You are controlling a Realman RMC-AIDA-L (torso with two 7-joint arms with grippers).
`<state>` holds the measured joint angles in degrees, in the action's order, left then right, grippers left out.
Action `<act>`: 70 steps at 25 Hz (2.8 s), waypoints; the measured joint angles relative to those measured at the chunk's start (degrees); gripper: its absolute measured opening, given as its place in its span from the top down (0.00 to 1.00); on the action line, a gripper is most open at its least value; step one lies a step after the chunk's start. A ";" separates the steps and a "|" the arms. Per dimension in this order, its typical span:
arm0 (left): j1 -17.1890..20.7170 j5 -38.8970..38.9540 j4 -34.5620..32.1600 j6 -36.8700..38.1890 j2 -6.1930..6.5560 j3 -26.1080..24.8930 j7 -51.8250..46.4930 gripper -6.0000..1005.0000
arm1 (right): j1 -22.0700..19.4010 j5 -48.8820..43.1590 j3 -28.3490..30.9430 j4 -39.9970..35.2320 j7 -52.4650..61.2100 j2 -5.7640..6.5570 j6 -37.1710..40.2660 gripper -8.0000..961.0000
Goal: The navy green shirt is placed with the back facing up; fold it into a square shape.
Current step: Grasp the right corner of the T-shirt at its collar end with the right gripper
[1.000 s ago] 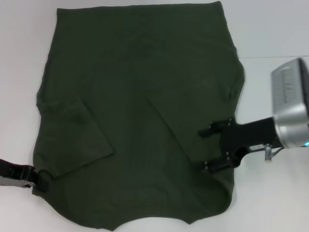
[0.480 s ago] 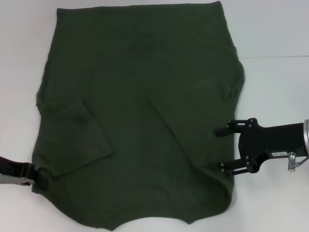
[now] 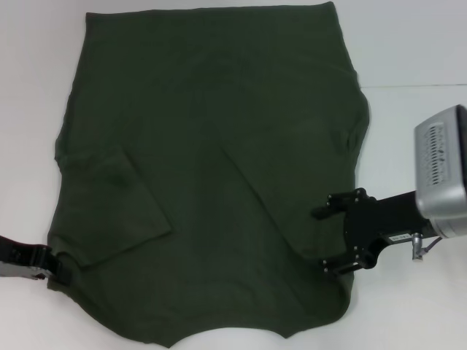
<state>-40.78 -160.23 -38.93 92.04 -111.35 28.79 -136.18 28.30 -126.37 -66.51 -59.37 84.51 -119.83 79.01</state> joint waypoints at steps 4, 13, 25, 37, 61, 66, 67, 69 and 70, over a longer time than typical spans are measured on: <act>0.04 0.00 0.00 -0.02 0.00 0.01 -0.17 0.95 | 0.27 -1.32 -2.24 0.13 0.92 -0.11 -2.27 0.08; 0.18 0.00 0.00 0.01 0.00 0.04 -0.57 0.95 | 0.27 -2.41 -4.09 -0.15 1.82 -0.14 -4.36 0.08; -0.03 0.00 0.00 -0.02 0.04 0.10 -0.75 0.95 | 0.31 -2.74 -8.12 0.12 2.81 -0.28 -7.57 0.08; -0.22 0.00 0.00 -0.02 0.34 0.03 -0.75 0.95 | 0.23 -2.65 -10.22 0.30 3.95 -0.31 -11.26 0.08; -0.89 0.00 0.00 0.11 0.61 0.39 -0.84 0.95 | -0.53 -2.93 -7.06 -0.22 5.64 -0.05 -9.13 0.08; -0.89 -0.01 0.00 0.14 0.62 0.46 -0.84 0.95 | -0.53 -2.74 -7.39 0.12 5.34 -0.06 -8.08 0.08; -0.88 -0.02 0.00 0.14 0.62 0.49 -0.84 0.96 | -0.53 -2.73 -7.56 0.20 5.20 -0.10 -8.08 0.08; -0.88 -0.03 0.00 0.15 0.62 0.49 -0.84 0.96 | -0.53 -2.68 -7.97 0.32 5.01 -0.22 -8.19 0.08; -0.88 -0.04 0.00 0.16 0.62 0.49 -0.84 0.96 | -0.53 -2.61 -8.21 0.37 4.94 -0.26 -8.33 0.08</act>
<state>-41.66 -160.27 -38.93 92.20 -110.74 29.28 -137.03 27.77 -128.97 -74.72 -58.99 89.45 -120.09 70.68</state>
